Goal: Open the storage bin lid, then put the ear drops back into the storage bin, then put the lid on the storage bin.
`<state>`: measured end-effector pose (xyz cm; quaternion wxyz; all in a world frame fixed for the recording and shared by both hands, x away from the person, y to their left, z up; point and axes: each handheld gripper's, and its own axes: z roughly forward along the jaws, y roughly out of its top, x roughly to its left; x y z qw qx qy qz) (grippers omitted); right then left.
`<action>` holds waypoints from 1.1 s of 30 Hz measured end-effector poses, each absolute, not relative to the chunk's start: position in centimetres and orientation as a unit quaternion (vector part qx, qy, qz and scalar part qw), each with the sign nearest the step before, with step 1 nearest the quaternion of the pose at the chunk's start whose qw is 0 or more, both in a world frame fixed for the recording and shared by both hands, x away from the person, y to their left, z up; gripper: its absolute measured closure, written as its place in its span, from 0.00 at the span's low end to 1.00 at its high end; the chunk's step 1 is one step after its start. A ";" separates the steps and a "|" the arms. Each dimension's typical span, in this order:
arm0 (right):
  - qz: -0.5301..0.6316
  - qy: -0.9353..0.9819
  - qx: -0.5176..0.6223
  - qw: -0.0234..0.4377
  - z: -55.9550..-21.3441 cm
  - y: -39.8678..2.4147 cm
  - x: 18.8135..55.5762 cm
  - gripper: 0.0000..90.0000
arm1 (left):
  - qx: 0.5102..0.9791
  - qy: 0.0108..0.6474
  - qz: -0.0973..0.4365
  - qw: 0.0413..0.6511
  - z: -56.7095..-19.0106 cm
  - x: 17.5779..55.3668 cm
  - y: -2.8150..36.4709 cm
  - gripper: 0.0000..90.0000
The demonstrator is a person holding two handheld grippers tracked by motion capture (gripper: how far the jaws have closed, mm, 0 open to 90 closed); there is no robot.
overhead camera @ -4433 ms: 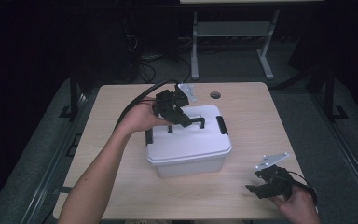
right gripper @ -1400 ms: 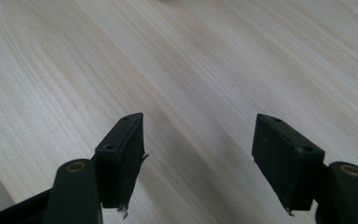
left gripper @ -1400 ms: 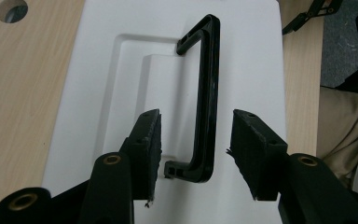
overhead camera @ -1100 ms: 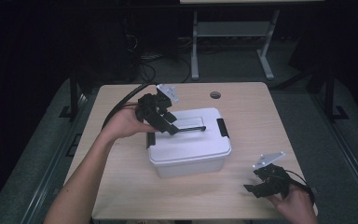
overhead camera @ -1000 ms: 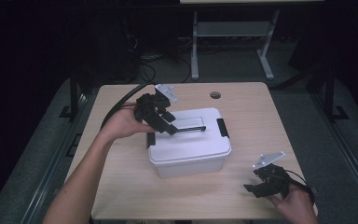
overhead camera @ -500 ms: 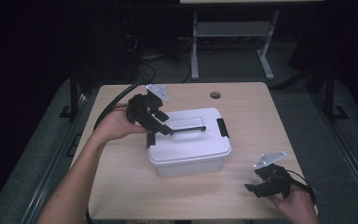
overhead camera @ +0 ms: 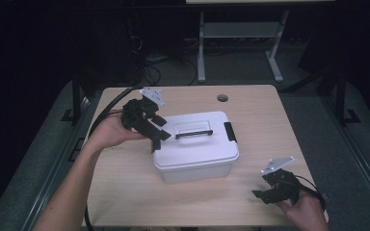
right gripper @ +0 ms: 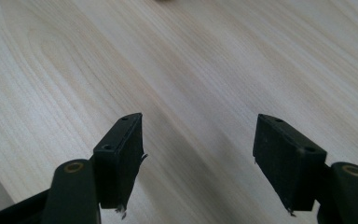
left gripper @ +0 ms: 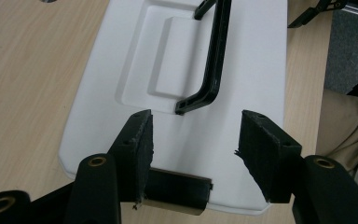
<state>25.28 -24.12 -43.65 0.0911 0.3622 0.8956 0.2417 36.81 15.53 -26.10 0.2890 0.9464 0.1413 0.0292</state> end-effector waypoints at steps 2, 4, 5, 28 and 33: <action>0.242 0.896 0.361 0.092 -43.7 -24.1 25.3 0.36 | 0.946 0.144 0.028 0.288 -26.1 36.8 15.7 0.49; 0.241 0.896 0.361 0.092 -43.7 -24.1 25.3 0.36 | 0.945 0.146 0.029 0.291 -26.2 36.8 15.9 0.49; 0.241 0.896 0.361 0.091 -43.7 -24.1 25.4 0.36 | 0.945 0.146 0.029 0.290 -26.2 36.8 16.0 0.49; 0.238 0.898 0.359 0.091 -43.7 -24.0 25.4 0.36 | 0.941 0.166 0.031 0.293 -27.0 35.9 18.7 0.47; 0.236 0.898 0.361 0.092 -43.7 -24.1 25.3 0.35 | 0.939 0.174 0.030 0.295 -27.3 35.6 19.2 0.47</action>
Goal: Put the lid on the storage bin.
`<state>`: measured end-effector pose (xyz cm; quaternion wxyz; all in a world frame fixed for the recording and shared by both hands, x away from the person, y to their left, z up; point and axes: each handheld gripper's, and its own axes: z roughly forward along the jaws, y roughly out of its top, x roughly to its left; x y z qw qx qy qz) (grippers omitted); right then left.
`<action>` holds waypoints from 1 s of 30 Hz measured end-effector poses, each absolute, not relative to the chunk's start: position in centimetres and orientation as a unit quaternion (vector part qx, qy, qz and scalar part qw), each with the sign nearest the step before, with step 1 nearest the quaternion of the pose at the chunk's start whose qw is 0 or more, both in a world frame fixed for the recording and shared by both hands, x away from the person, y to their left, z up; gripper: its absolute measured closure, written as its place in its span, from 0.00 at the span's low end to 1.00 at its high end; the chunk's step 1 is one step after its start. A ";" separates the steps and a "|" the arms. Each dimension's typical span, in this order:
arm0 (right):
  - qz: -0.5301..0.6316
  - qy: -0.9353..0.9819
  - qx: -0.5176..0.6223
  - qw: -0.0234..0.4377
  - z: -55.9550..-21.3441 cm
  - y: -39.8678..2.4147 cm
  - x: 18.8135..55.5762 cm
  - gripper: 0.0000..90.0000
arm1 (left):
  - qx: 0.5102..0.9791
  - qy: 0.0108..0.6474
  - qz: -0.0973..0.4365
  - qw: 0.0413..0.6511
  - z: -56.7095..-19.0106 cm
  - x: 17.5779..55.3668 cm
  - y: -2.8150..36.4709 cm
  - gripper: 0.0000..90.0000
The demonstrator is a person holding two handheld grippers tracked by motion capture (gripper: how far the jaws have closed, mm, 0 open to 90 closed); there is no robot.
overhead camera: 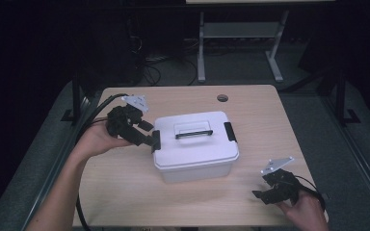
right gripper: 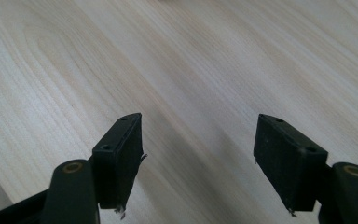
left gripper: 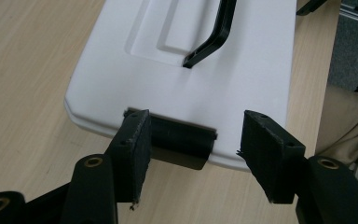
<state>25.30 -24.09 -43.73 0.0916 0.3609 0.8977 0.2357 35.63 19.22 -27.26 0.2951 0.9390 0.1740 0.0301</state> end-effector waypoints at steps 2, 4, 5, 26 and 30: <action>0.235 0.898 0.360 0.092 -43.7 -24.1 25.3 0.35 | 0.939 0.174 0.030 0.294 -27.4 35.5 19.5 0.47; 0.235 0.898 0.360 0.091 -43.8 -24.0 25.3 0.35 | 0.938 0.177 0.031 0.297 -27.5 35.4 19.8 0.47; 0.235 0.899 0.359 0.091 -43.8 -24.0 25.3 0.35 | 0.938 0.178 0.032 0.296 -27.6 35.4 19.9 0.47; 0.232 0.900 0.359 0.093 -43.8 -23.7 25.4 0.35 | 0.931 0.210 0.042 0.297 -29.6 34.0 22.9 0.44; 0.231 0.899 0.359 0.093 -43.8 -23.7 25.3 0.35 | 0.930 0.214 0.040 0.297 -30.1 33.8 23.5 0.44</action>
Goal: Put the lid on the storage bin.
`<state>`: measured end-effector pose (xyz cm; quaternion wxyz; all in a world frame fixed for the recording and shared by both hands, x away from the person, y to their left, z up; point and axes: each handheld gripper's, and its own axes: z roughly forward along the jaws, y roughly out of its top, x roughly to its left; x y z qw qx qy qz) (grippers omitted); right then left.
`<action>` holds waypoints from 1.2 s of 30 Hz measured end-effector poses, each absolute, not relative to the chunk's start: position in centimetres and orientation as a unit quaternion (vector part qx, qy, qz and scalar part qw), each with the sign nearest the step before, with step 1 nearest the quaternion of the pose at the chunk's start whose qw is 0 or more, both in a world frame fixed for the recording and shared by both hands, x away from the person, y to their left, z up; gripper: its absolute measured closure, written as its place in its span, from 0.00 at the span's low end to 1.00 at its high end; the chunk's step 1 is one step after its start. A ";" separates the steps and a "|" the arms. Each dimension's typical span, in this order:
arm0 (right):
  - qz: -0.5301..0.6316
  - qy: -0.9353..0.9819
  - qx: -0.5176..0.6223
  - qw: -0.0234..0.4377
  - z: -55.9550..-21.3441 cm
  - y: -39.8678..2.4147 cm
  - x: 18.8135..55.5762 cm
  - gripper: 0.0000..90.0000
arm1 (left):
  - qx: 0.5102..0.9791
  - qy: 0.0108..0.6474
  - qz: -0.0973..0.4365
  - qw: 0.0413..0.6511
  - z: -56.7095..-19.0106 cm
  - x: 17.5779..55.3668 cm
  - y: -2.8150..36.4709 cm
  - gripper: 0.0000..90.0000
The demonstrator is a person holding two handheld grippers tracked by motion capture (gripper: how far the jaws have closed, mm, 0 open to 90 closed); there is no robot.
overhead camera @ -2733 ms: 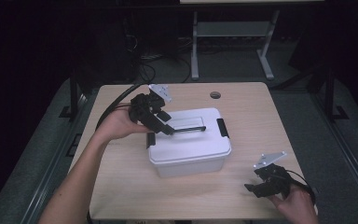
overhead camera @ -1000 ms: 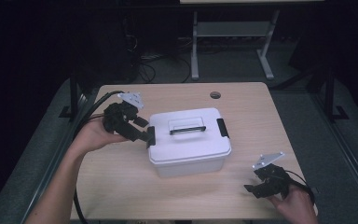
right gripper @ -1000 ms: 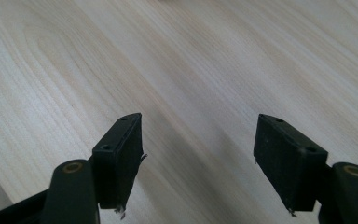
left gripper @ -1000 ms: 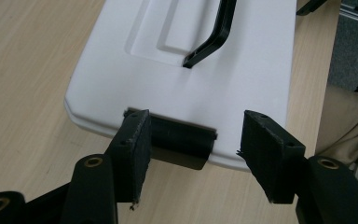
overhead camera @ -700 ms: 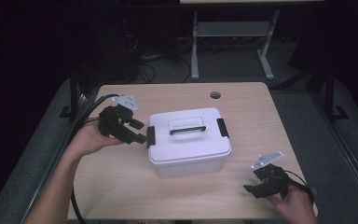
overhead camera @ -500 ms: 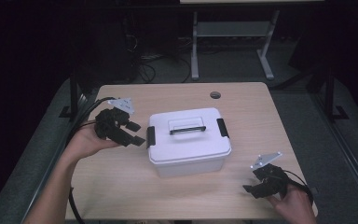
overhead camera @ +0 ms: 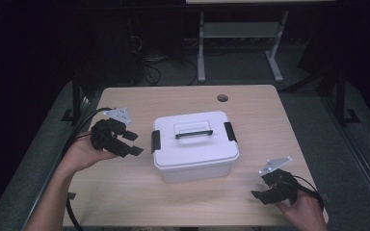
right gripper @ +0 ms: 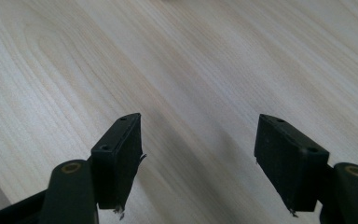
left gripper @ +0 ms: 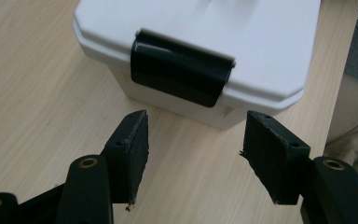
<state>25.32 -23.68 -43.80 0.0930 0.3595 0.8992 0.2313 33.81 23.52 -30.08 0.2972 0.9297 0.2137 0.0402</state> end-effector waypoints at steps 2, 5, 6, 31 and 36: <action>0.231 0.900 0.359 0.093 -43.8 -23.7 25.3 0.35 | 0.929 0.218 0.041 0.297 -30.4 33.7 24.0 0.44; 0.231 0.900 0.358 0.094 -43.8 -23.7 25.3 0.35 | 0.928 0.223 0.041 0.297 -30.5 33.5 24.2 0.43; 0.230 0.900 0.358 0.094 -43.8 -23.7 25.3 0.35 | 0.927 0.224 0.043 0.297 -30.6 33.4 24.3 0.43; 0.226 0.900 0.360 0.093 -44.0 -23.7 25.2 0.34 | 0.923 0.245 0.053 0.291 -33.8 32.1 27.0 0.40; 0.226 0.900 0.360 0.094 -44.0 -23.7 25.2 0.34 | 0.922 0.250 0.055 0.289 -34.4 31.8 27.3 0.40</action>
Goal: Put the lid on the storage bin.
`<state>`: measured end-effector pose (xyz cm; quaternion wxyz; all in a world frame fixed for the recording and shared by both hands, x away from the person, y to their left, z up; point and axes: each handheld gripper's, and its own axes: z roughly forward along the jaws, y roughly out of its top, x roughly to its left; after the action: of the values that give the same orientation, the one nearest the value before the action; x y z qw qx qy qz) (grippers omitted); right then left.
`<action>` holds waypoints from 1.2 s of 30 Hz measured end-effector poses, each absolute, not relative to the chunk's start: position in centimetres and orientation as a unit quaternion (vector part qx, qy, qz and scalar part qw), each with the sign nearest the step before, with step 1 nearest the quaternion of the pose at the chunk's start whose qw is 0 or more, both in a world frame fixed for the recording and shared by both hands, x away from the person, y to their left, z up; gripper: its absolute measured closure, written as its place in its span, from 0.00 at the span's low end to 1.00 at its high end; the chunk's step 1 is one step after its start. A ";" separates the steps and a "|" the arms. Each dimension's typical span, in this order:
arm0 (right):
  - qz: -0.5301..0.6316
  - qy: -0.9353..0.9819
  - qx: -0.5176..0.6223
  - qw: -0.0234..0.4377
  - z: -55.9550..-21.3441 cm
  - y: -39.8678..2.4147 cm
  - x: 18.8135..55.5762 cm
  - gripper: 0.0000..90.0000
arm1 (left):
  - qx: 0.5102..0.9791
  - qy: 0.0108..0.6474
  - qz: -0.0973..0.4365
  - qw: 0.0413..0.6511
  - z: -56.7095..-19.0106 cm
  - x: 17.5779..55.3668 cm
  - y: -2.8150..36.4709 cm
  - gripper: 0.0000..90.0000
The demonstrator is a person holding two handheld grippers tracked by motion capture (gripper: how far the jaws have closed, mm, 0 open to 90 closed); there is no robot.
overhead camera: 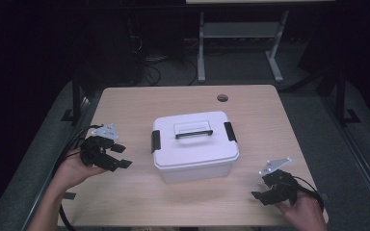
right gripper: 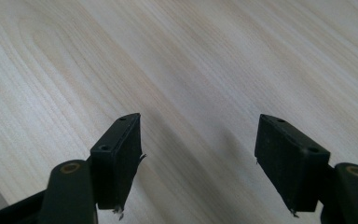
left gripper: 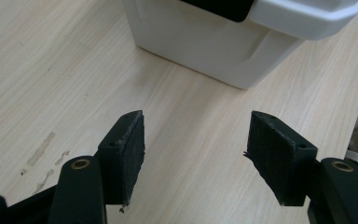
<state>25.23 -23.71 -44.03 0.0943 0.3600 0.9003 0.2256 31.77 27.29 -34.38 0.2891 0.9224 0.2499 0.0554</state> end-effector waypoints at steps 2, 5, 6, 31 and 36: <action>0.225 0.900 0.361 0.094 -44.0 -23.7 25.2 0.34 | 0.923 0.249 0.057 0.289 -34.5 31.7 27.3 0.40; 0.224 0.901 0.359 0.094 -44.1 -23.7 25.3 0.34 | 0.921 0.254 0.056 0.290 -34.9 31.6 27.6 0.40; 0.224 0.901 0.359 0.094 -44.1 -23.7 25.3 0.34 | 0.921 0.254 0.058 0.289 -35.1 31.5 27.7 0.40; 0.224 0.901 0.359 0.096 -44.1 -23.5 25.1 0.34 | 0.916 0.269 0.070 0.290 -37.5 30.2 28.9 0.39; 0.223 0.901 0.360 0.096 -44.1 -23.5 25.1 0.34 | 0.914 0.273 0.072 0.291 -38.0 29.9 29.3 0.39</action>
<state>25.08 -23.54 -44.10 0.0957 0.3596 0.9011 0.2225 29.89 29.29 -38.03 0.2914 0.9140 0.2732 0.0720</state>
